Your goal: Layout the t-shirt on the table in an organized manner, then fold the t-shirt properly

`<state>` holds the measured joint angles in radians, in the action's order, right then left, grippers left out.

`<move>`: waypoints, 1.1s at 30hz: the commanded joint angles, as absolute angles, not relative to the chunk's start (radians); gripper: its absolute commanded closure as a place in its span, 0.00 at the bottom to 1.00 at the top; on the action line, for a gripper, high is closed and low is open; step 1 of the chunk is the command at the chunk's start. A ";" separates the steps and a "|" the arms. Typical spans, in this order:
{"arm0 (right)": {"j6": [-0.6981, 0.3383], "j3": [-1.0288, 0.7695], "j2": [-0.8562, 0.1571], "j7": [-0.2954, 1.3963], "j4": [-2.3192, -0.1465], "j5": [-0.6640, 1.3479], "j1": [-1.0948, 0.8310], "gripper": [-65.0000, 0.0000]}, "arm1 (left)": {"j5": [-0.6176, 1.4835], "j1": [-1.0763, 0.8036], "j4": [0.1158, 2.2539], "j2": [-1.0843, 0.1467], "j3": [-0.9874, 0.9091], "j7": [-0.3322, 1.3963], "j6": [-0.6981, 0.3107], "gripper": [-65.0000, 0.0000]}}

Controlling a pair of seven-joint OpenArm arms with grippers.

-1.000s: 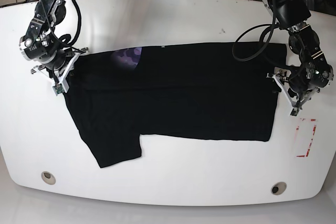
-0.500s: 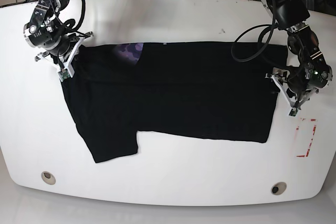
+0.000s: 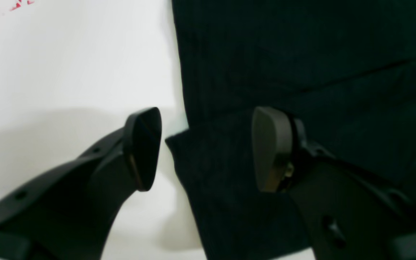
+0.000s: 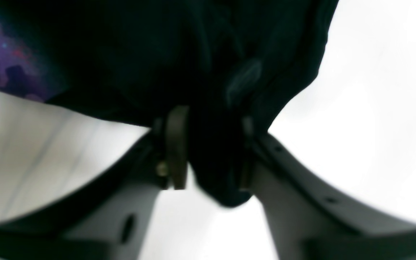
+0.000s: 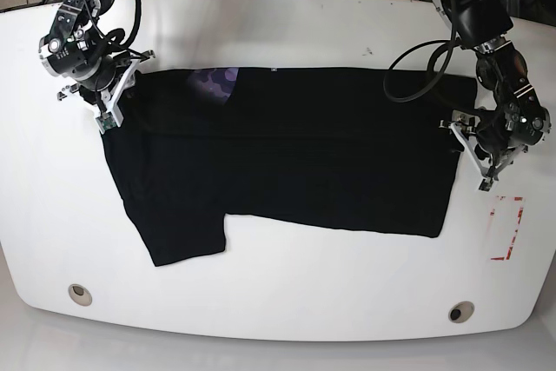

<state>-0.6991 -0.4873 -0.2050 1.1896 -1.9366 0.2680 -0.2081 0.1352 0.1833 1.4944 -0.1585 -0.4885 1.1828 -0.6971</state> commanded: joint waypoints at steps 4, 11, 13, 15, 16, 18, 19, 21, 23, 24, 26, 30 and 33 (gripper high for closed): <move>-0.698 -0.493 -0.217 1.175 -1.951 0.275 -0.174 0.53 | 0.143 0.203 1.508 -0.171 -0.567 1.188 -0.698 0.44; -0.698 -0.493 -0.197 1.173 -1.880 0.268 -0.130 0.47 | 0.143 0.199 1.508 -0.173 -0.605 1.188 -0.698 0.30; -0.698 -0.493 -0.197 1.173 -1.856 0.268 -0.119 0.47 | 0.143 0.186 1.508 -0.176 -0.605 1.188 -0.698 0.28; -0.698 -0.493 -0.199 1.167 -1.833 0.268 -0.113 0.47 | 0.143 0.179 1.508 -0.176 -0.605 1.188 -0.698 0.29; -0.698 -0.493 -0.199 1.155 -1.824 0.268 -0.105 0.47 | 0.143 0.177 1.508 -0.176 -0.605 1.188 -0.698 0.28; -0.698 -0.493 -0.199 1.133 -1.811 0.268 -0.099 0.47 | 0.143 0.168 1.506 -0.174 -0.604 1.188 -0.698 0.28; -0.698 -0.493 -0.199 1.124 -1.802 0.268 -0.099 0.47 | 0.143 0.160 1.503 -0.173 -0.604 1.188 -0.698 0.28; -0.698 -0.492 -0.199 1.115 -1.784 0.268 -0.097 0.47 | 0.143 0.154 1.489 -0.171 -0.602 1.188 -0.698 0.28; -0.698 -0.492 -0.199 1.109 -1.764 0.268 -0.093 0.47 | 0.143 0.150 1.465 -0.171 -0.602 1.188 -0.698 0.28; -0.698 -0.492 -0.200 1.107 -1.755 0.268 -0.093 0.47 | 0.143 0.150 1.449 -0.171 -0.604 1.187 -0.698 0.28; -0.698 -0.492 -0.200 1.106 -1.745 0.268 -0.091 0.47 | 0.145 0.148 1.428 -0.171 -0.607 1.187 -0.698 0.28; -0.698 -0.492 -0.203 1.106 -1.741 0.268 -0.091 0.47 | 0.145 0.147 1.403 -0.173 -0.607 1.185 -0.698 0.28; -0.698 -0.492 -0.213 1.106 -1.742 0.269 -0.093 0.47 | 0.145 0.137 1.405 -0.173 -0.607 1.185 -0.698 0.28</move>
